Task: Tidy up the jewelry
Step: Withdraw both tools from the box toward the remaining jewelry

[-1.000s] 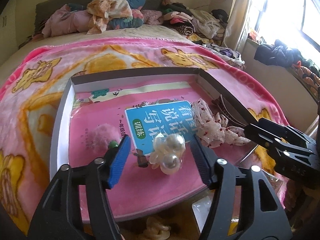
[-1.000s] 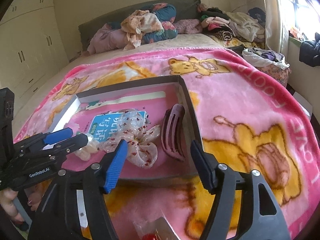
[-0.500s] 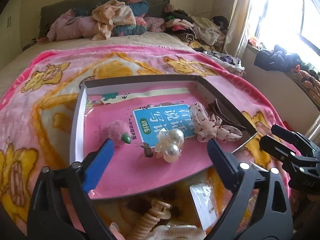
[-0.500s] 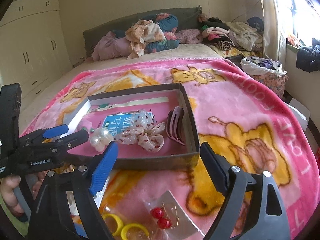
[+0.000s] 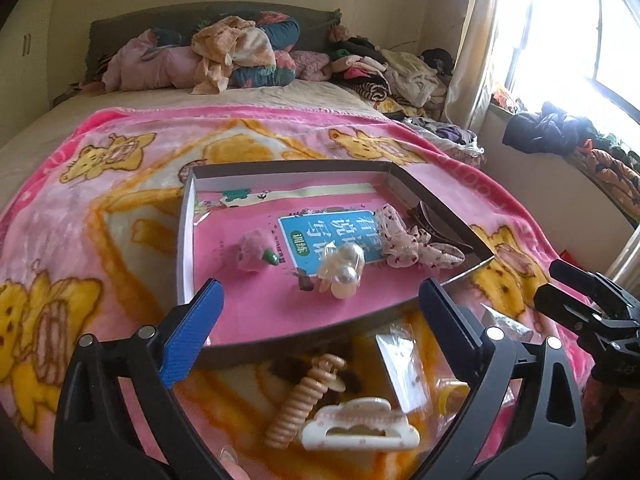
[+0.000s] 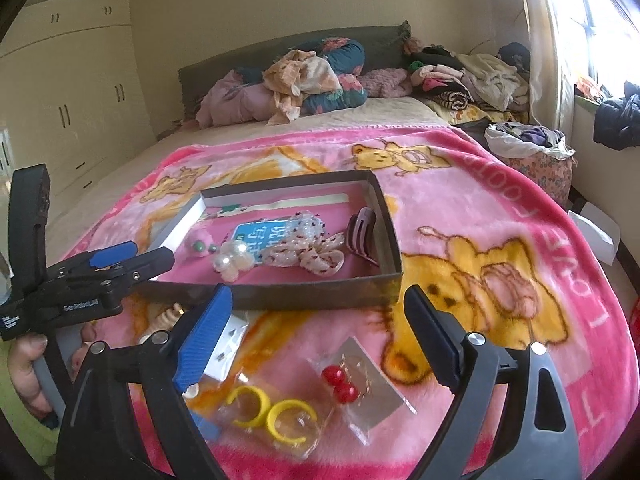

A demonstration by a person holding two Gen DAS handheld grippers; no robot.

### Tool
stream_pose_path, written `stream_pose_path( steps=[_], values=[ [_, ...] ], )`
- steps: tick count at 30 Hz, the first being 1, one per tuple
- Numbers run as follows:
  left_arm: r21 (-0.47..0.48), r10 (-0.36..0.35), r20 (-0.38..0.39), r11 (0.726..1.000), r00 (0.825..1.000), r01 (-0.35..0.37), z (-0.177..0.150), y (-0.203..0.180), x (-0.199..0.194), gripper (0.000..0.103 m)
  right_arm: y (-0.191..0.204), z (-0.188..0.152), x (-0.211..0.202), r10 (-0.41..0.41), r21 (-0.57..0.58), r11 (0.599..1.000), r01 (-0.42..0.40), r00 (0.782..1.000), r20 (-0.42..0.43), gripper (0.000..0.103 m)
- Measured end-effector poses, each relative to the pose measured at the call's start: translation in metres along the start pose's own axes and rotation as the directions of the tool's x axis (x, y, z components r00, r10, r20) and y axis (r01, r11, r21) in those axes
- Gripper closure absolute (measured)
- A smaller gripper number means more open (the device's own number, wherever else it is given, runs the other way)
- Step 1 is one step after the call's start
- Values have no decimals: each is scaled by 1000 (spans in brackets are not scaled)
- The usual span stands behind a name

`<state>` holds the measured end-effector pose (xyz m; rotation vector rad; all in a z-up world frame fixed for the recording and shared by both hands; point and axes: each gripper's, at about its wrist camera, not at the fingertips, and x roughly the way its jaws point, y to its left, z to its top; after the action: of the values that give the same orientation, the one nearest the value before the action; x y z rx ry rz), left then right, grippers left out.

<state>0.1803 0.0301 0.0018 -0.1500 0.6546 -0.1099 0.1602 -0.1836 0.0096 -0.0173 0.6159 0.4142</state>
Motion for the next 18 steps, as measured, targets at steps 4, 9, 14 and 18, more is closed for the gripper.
stream_pose_path(
  steps=[4, 9, 14, 18],
  values=[
    [4, 8, -1, 1000, 1000, -8, -6, 2, -6, 14, 3, -8, -6, 8, 0, 1000, -8, 1000, -4, 18],
    [7, 23, -5, 1000, 1000, -23, -15, 7, -11, 14, 8, -18, -11, 18, -4, 1000, -18, 1000, -22, 18],
    [0, 37, -12, 999, 999, -37, -24, 15, -17, 14, 16, -30, -18, 31, -21, 999, -32, 999, -38, 18],
    [-2, 46, -15, 999, 999, -46, -31, 20, -22, 14, 21, -38, -22, 43, -27, 999, -44, 998, -47, 18]
  ],
)
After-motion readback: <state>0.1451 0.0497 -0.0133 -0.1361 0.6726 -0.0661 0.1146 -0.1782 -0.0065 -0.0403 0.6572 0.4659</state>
